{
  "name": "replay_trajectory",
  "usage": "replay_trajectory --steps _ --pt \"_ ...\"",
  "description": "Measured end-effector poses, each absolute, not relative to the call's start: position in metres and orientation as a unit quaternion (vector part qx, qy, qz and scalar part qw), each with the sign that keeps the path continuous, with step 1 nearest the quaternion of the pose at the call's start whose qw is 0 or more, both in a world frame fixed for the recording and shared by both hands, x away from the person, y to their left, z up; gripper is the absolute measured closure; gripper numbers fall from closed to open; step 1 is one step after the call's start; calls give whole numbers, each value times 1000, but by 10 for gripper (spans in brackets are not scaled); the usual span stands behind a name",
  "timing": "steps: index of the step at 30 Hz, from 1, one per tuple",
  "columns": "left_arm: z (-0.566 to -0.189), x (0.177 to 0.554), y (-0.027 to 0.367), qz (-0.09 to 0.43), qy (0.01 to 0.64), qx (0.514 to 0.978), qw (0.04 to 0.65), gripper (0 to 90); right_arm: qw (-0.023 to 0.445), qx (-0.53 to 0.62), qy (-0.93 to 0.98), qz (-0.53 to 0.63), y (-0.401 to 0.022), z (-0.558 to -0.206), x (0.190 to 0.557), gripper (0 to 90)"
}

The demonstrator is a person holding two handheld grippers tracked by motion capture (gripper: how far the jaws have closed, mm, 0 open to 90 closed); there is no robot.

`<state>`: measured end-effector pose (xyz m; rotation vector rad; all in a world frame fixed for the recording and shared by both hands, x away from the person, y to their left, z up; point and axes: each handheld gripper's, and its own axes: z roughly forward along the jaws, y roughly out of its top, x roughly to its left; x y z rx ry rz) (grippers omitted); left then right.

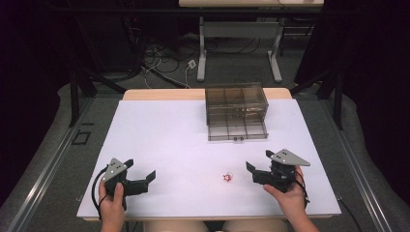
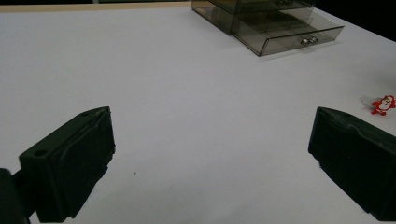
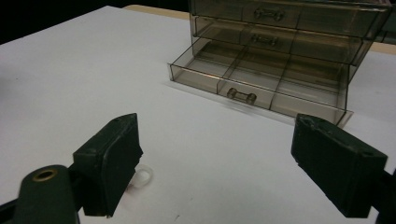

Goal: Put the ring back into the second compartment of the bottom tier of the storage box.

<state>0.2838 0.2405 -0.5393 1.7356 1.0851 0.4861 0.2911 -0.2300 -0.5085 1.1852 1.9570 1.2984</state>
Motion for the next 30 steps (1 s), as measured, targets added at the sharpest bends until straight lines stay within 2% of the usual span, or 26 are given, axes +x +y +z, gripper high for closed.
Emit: replay_trajectory --steps 12,19,30 --pt "-539 284 240 201 446 718 496 6 241 405 742 476 -209 -508 294 176" --pt "-539 284 241 201 447 718 495 6 222 385 757 478 -197 -510 297 294" --pt "-539 284 241 200 447 719 493 6 201 375 778 462 -183 -515 298 322"
